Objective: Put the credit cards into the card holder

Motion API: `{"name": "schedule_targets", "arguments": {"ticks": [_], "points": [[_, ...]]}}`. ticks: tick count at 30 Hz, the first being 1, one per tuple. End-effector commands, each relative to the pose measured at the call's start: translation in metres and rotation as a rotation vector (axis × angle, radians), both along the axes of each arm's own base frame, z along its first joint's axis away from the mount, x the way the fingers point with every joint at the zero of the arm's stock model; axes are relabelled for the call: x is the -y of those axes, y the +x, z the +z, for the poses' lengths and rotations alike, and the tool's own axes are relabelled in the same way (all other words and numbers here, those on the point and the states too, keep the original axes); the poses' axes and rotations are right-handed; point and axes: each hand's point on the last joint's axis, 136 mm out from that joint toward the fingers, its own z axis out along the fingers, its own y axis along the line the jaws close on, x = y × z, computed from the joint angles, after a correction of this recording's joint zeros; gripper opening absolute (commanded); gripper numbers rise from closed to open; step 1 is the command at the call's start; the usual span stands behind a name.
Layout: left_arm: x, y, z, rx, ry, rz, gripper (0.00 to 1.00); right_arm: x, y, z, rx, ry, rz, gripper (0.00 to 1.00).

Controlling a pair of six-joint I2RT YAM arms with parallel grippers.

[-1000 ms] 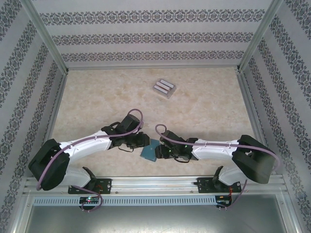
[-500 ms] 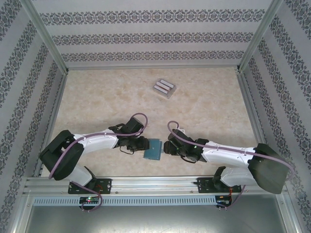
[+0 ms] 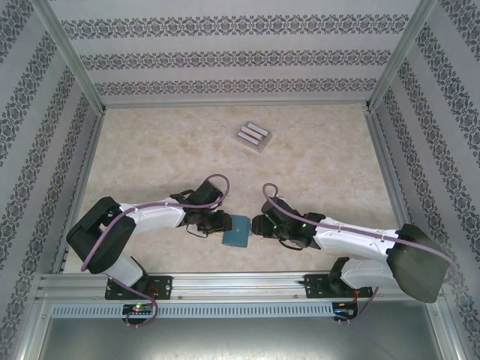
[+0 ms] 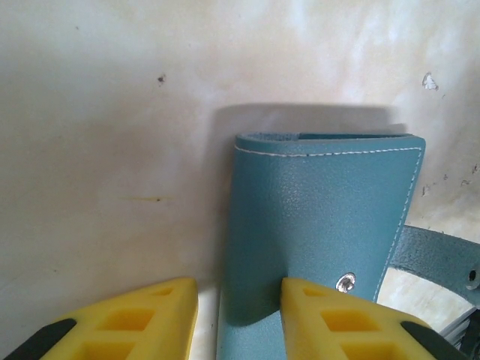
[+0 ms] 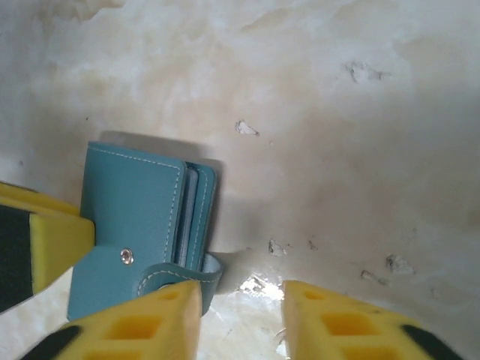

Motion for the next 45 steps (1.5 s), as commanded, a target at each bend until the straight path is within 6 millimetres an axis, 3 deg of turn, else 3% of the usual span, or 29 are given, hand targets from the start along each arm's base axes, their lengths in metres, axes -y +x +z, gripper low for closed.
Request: {"name": "schedule_targets", "arguments": {"ticks": [1,10,17,22,24,25,26,32,36,45], "points": [[-0.005,-0.004,-0.019,-0.043,0.048,0.023,0.35,-0.017,0.009,0.02,0.024,0.061,0.008,0.52],[-0.003,-0.003,-0.024,-0.05,0.041,0.034,0.35,-0.041,0.016,0.012,0.007,0.009,0.047,0.53],[-0.003,-0.005,-0.028,-0.066,0.044,0.036,0.32,-0.027,0.015,0.007,0.006,-0.028,0.007,0.22],[-0.003,-0.007,-0.032,-0.082,0.043,0.038,0.31,-0.026,0.01,0.006,-0.009,-0.025,0.019,0.16],[-0.003,-0.008,-0.034,-0.085,0.042,0.037,0.31,-0.026,0.007,0.004,-0.014,-0.036,0.033,0.23],[-0.003,-0.008,-0.034,-0.088,0.043,0.036,0.31,-0.025,0.007,0.003,-0.019,-0.045,0.034,0.38],[-0.003,-0.007,-0.034,-0.089,0.044,0.039,0.31,-0.025,0.007,0.003,-0.025,-0.051,0.03,0.44],[0.003,-0.007,-0.032,-0.099,0.012,0.035,0.27,-0.033,0.005,-0.003,-0.037,-0.116,0.054,0.46],[0.003,-0.009,-0.032,-0.104,0.005,0.039,0.25,-0.027,0.002,-0.011,-0.047,-0.154,0.036,0.36],[0.002,-0.011,-0.037,-0.117,0.013,0.042,0.24,-0.012,0.005,0.001,0.01,-0.153,0.01,0.11]]}}
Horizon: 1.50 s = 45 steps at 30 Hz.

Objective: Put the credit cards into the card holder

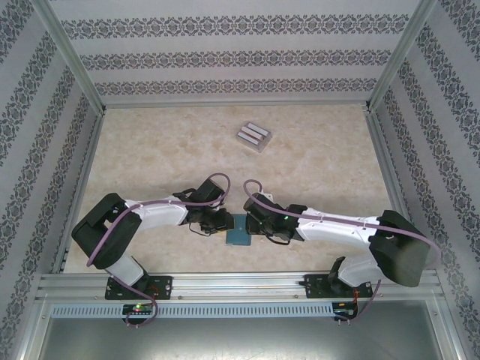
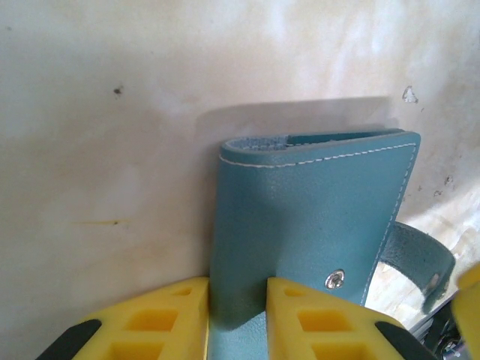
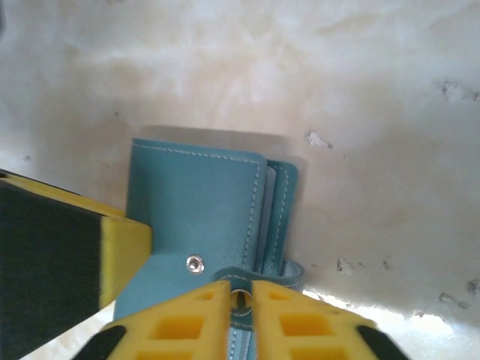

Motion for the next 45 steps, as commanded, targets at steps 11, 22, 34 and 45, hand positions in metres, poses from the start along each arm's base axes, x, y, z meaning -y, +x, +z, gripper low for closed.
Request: {"name": "schedule_targets", "arguments": {"ticks": [11,22,34,45], "points": [[-0.008,-0.012,-0.032,-0.059,0.053,0.026,0.22,0.003,-0.001,-0.009,0.014,-0.144,0.059,0.49],[-0.012,-0.016,-0.037,-0.078,0.062,0.037,0.21,0.013,0.008,0.002,0.062,-0.235,0.055,0.32],[-0.008,-0.016,-0.04,-0.092,0.062,0.022,0.2,0.017,0.002,-0.004,0.044,-0.228,0.063,0.07],[-0.008,-0.015,-0.038,-0.093,0.058,0.026,0.2,0.028,-0.001,-0.005,0.039,-0.272,0.065,0.19]]}}
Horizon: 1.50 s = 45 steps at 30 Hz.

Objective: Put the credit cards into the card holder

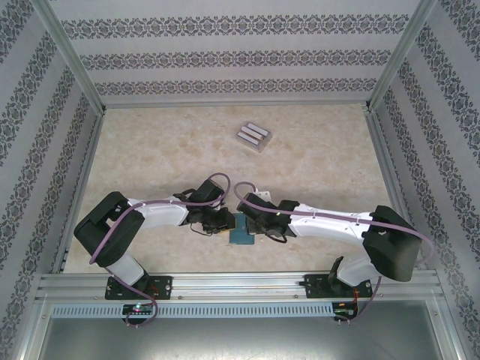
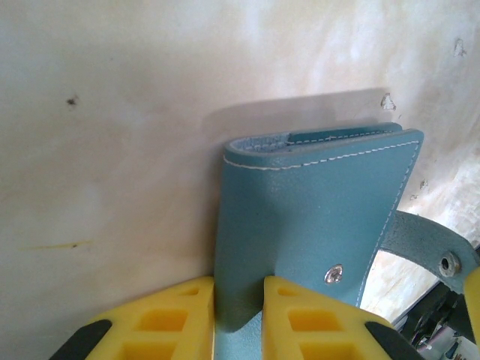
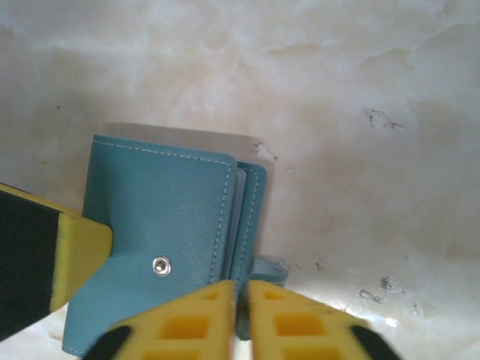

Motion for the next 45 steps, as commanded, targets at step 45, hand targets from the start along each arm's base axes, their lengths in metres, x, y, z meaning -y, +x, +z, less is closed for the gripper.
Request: {"name": "schedule_targets", "arguments": {"ticks": [45], "points": [[-0.014,-0.017,-0.038,-0.076,0.089,0.027,0.16,-0.035,-0.002,-0.026,-0.087,0.224,0.057,0.0]]}}
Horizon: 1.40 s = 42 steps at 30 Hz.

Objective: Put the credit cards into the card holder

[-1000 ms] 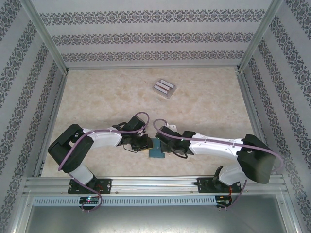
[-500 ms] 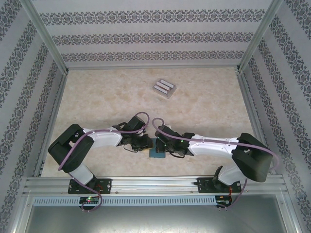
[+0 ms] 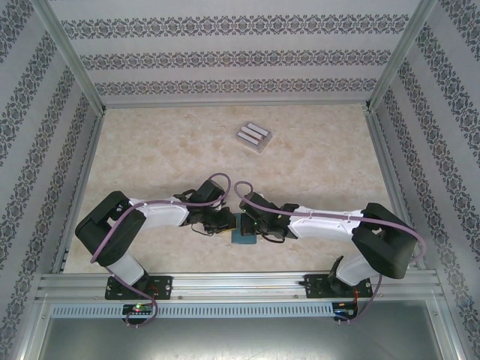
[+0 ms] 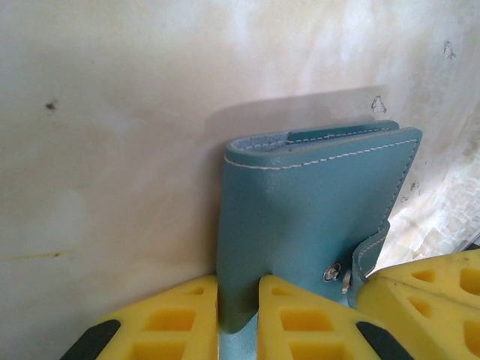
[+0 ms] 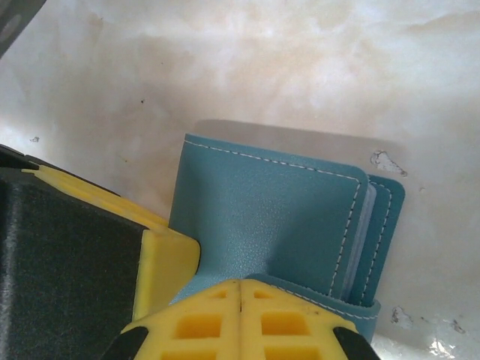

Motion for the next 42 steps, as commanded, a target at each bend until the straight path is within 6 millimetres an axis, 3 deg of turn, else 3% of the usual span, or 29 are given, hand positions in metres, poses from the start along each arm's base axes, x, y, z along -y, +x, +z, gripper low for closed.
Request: {"name": "schedule_targets", "arguments": {"ticks": [1,12,18,24,30,34,38,42], "points": [[-0.019,-0.019,-0.04,-0.082,0.122,0.023,0.16,0.001,-0.003,-0.009,-0.028,-0.001,0.007,0.0],[-0.019,-0.019,-0.039,-0.083,0.121,0.027,0.16,0.013,-0.006,-0.025,-0.058,-0.057,-0.006,0.0],[-0.019,-0.019,-0.04,-0.087,0.117,0.035,0.16,0.033,-0.022,-0.044,-0.092,-0.099,-0.007,0.0],[-0.02,-0.019,-0.041,-0.099,0.111,0.049,0.15,0.039,-0.041,-0.062,-0.112,-0.11,0.034,0.0],[-0.026,-0.02,-0.046,-0.124,0.128,0.072,0.15,0.063,-0.05,-0.084,-0.15,-0.178,-0.025,0.0],[-0.026,-0.02,-0.047,-0.128,0.122,0.083,0.15,0.065,-0.052,-0.092,-0.175,-0.186,-0.037,0.0],[-0.022,-0.009,-0.032,-0.07,0.092,0.099,0.17,0.05,-0.033,-0.066,-0.1,-0.139,-0.019,0.06],[-0.029,0.012,0.008,0.053,0.099,0.135,0.23,0.039,0.001,-0.013,0.077,-0.047,-0.037,0.3]]}}
